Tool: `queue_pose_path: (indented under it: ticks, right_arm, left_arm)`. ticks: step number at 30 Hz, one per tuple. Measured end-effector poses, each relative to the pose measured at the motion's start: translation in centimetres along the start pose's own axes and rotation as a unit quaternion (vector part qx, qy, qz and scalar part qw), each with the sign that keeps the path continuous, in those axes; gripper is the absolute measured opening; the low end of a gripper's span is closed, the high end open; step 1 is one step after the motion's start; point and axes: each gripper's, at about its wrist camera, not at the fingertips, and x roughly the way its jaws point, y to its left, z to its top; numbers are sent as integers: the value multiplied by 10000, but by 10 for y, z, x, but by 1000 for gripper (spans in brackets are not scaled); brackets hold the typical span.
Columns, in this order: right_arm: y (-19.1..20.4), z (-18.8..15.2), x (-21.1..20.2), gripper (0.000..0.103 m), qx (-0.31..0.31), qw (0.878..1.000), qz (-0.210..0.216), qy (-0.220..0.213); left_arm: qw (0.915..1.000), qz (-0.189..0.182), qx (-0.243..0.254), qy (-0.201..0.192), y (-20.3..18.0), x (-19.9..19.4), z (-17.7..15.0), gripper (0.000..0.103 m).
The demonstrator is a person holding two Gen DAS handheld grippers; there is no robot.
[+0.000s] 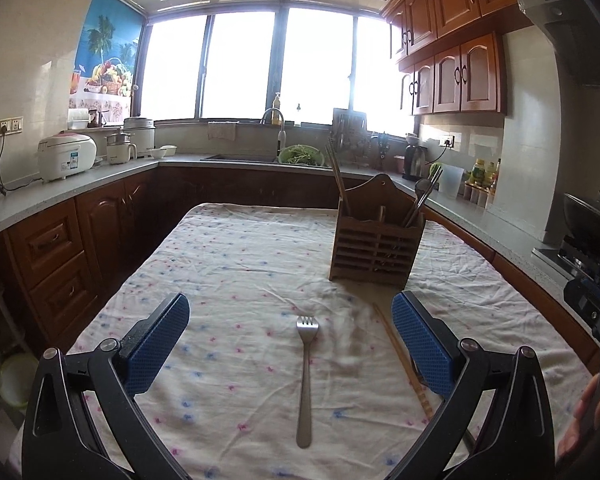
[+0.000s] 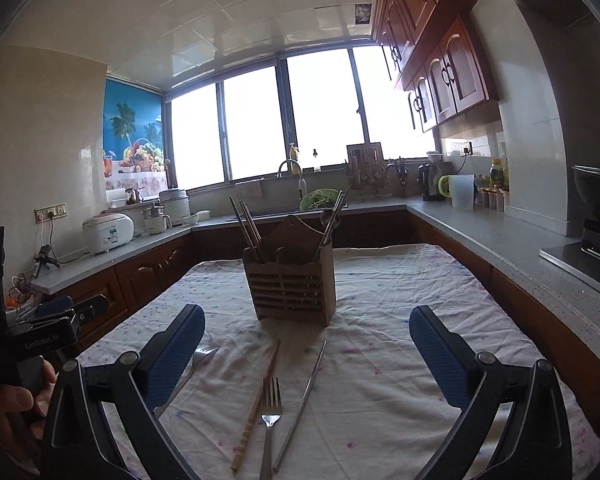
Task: Organize utensils
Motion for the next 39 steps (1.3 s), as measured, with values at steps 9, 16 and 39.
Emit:
queue_pose_path:
  ticks: [9,16,39]
  right_arm:
    - [-3,-24,-11,103,-151,9997,-203,-9]
    - [-4,-41,-14,103,-248,9993,-286,58]
    - [-4,-54,-19,103,-304,9992,-250,43]
  left_arm:
    - [9991,226,345,-71,-15,-9,-25,103]
    - [9978,433,511,26,-23,-6,-38,103]
    - [9970,558,497,-218,-25,-18,-41,103]
